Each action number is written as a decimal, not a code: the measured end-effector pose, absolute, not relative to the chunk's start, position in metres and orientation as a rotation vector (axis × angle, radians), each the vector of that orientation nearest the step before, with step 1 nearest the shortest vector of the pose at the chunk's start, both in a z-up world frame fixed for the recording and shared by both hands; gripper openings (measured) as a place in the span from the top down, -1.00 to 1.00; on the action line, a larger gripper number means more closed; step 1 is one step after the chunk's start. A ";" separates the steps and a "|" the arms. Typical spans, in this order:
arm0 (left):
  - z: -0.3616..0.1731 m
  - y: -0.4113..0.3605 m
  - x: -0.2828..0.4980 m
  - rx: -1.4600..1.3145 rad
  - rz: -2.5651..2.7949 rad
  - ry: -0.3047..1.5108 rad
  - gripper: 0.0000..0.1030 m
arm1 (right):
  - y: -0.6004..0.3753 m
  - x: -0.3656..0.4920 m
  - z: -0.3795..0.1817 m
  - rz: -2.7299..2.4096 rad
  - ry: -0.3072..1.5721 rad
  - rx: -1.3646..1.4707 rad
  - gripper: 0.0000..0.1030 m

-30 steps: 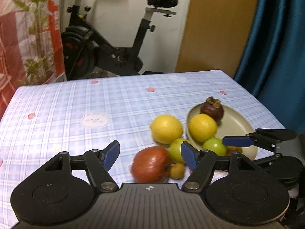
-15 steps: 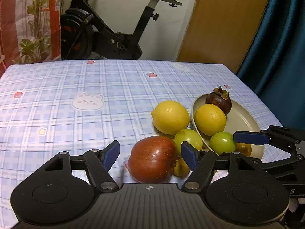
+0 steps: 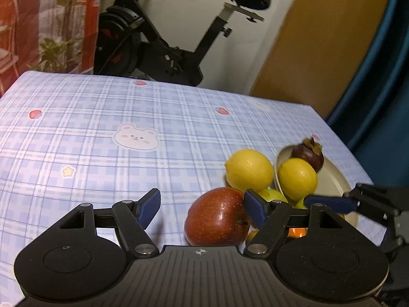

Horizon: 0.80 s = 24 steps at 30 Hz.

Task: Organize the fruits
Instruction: 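Grasp the red apple with the left tool and lift it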

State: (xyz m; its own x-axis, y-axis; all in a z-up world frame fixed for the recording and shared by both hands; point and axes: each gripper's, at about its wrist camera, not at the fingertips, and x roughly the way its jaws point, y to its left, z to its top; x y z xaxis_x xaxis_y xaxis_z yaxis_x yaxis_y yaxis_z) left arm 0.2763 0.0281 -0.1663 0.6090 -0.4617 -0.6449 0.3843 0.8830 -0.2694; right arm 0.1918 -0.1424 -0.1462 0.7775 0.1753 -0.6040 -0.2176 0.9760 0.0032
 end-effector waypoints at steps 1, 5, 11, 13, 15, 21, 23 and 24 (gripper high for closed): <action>-0.167 0.031 0.278 -0.122 -0.487 0.773 -0.45 | -0.139 0.194 -0.147 0.223 0.648 -0.080 -0.21; -0.170 0.039 0.283 -0.159 -0.484 0.766 -0.47 | -0.128 0.209 -0.150 0.260 0.649 -0.118 -0.20; -0.172 0.043 0.289 -0.188 -0.483 0.758 -0.47 | -0.117 0.233 -0.160 0.295 0.674 -0.126 -0.21; -0.173 0.045 0.289 -0.200 -0.483 0.757 -0.47 | -0.113 0.238 -0.162 0.304 0.675 -0.138 -0.21; -0.174 0.048 0.289 -0.209 -0.486 0.756 -0.47 | -0.111 0.242 -0.164 0.314 0.678 -0.146 -0.21; -0.179 0.058 0.289 -0.247 -0.479 0.766 -0.47 | -0.105 0.253 -0.169 0.345 0.696 -0.138 -0.19; -0.181 0.061 0.289 -0.268 -0.482 0.774 -0.43 | -0.103 0.254 -0.170 0.349 0.694 -0.136 -0.18; -0.181 0.061 0.289 -0.271 -0.486 0.779 -0.43 | -0.102 0.255 -0.170 0.350 0.693 -0.136 -0.17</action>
State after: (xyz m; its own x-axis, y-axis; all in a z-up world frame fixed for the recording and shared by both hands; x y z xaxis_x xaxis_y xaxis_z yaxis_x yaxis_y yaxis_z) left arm 0.2885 0.0611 -0.1808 0.6100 -0.5126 -0.6042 0.3171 0.8567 -0.4068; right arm 0.2546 -0.1021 -0.1704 0.7141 0.2701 -0.6458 -0.3595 0.9331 -0.0073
